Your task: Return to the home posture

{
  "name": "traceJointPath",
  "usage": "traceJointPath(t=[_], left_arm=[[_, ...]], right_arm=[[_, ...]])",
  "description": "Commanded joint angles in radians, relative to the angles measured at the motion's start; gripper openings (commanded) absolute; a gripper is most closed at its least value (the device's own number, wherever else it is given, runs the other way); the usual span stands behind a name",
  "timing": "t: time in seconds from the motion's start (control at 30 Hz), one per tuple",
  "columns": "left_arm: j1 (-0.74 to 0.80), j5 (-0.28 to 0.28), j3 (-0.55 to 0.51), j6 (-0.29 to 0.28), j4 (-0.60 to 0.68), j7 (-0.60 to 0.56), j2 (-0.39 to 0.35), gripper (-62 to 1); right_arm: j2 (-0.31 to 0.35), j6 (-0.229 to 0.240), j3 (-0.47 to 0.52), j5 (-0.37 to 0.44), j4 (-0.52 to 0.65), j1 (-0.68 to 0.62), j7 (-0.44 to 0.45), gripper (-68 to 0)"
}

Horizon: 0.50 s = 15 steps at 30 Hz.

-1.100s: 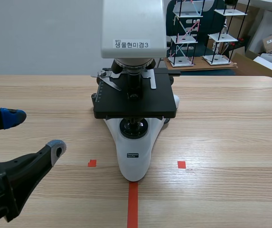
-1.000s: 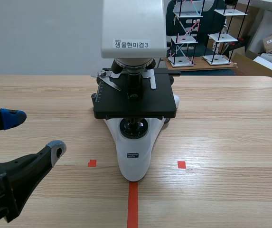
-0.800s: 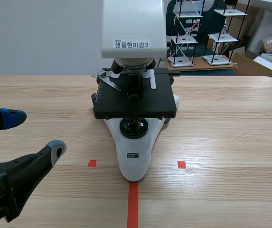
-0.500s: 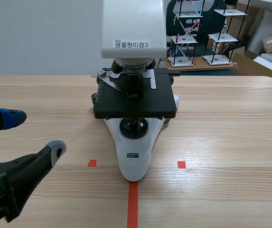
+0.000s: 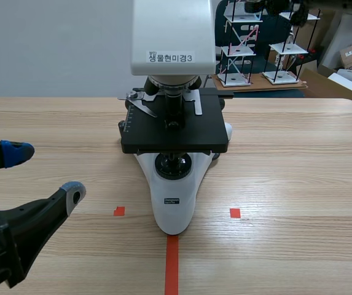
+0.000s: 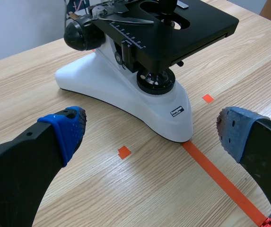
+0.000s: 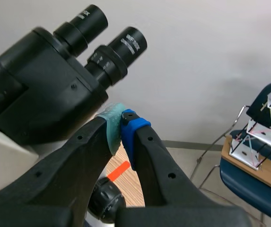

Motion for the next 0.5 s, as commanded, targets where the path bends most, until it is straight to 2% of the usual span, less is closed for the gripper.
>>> traceJointPath(t=[0.0,0.13,0.23,0.33,0.47], left_arm=[[0.002,-0.007,0.000,0.002,0.011,-0.016,0.000,-2.8],[0.002,-0.007,0.000,0.002,0.011,-0.016,0.000,-2.8],[0.002,-0.007,0.000,0.002,0.011,-0.016,0.000,-2.8],[0.002,-0.007,0.000,0.002,0.011,-0.016,0.000,-2.8],[0.002,-0.007,0.000,0.002,0.011,-0.016,0.000,-2.8]], right_arm=[[0.019,-0.003,0.056,0.007,0.061,-0.043,0.034,-66.9],[0.033,-0.003,0.167,0.006,0.166,-0.203,0.050,-61.9],[0.035,-0.002,0.246,0.005,0.224,-0.331,0.079,-55.4],[0.035,0.011,0.306,-0.010,0.249,-0.459,0.132,-44.5],[0.031,0.078,0.364,-0.076,0.251,-0.626,0.256,-28.7]])
